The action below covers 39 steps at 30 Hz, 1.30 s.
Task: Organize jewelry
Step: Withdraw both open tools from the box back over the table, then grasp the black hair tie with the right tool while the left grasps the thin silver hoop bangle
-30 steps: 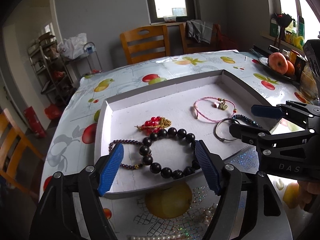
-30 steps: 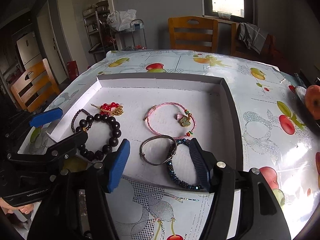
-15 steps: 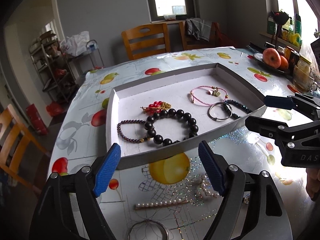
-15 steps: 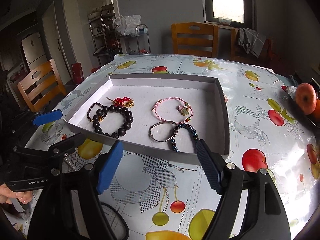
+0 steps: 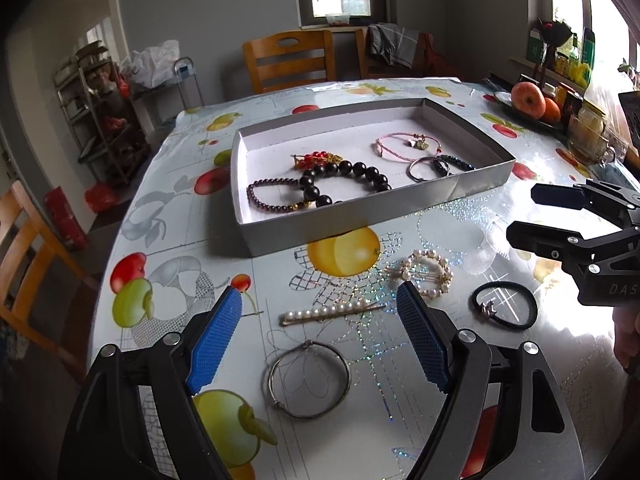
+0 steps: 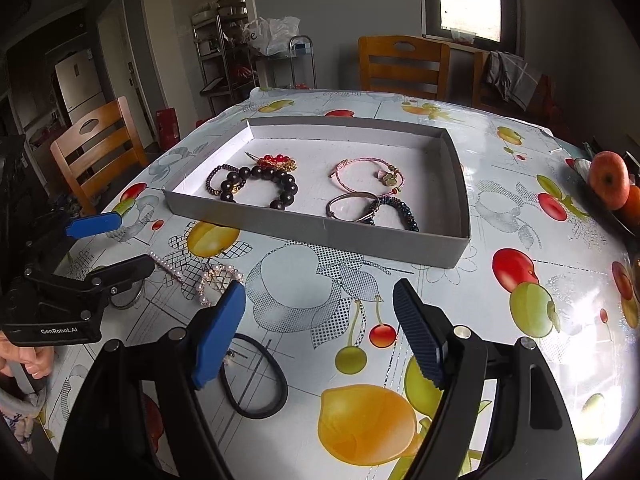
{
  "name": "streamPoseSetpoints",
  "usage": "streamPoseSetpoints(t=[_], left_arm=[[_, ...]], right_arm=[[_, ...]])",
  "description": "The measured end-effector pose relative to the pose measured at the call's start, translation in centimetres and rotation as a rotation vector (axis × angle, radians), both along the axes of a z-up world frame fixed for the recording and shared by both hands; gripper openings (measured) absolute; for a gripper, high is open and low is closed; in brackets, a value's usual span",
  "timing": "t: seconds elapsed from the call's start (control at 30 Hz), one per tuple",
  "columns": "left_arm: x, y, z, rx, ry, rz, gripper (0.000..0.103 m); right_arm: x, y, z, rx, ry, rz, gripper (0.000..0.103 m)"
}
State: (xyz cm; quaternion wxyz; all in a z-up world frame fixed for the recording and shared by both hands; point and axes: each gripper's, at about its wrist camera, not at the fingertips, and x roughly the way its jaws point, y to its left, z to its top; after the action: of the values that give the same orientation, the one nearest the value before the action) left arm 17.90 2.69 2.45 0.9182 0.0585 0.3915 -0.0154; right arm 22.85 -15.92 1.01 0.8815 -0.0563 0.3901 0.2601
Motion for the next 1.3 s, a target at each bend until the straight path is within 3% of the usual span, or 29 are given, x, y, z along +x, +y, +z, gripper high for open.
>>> streamPoseSetpoints(t=[0.5,0.83,1.07,1.17,1.23,1.3], left_arm=[[-3.1,1.6,-1.6,-0.027,0.055,0.001,0.08],[-3.6,1.8,-2.1,-0.03,0.069,-0.007,0.08],[-3.2,1.7,-2.3,-0.026,0.08,-0.009,0.08],[-3.0,1.7,-2.5,-0.024,0.089,-0.007,0.08],[-3.0,1.7,-2.6,-0.022,0.093,-0.006,0.074],[-2.9,1.8,-2.8,-0.026,0.102,-0.007,0.065]], right_arm=[[-2.7,1.7,-2.0,-0.066,0.076,0.13,0.076],[-3.2,3.5,-3.0,-0.127,0.078,0.196,0.067],[-3.5,3.4,-2.9,-0.122,0.064,0.203,0.044],[-3.4,3.3,-2.8,-0.115,0.064,0.199,0.026],[-3.4,3.2,-2.7,-0.109,0.066,0.197,0.012],[-3.4,3.2,-2.7,-0.105,0.07,0.199,0.009]])
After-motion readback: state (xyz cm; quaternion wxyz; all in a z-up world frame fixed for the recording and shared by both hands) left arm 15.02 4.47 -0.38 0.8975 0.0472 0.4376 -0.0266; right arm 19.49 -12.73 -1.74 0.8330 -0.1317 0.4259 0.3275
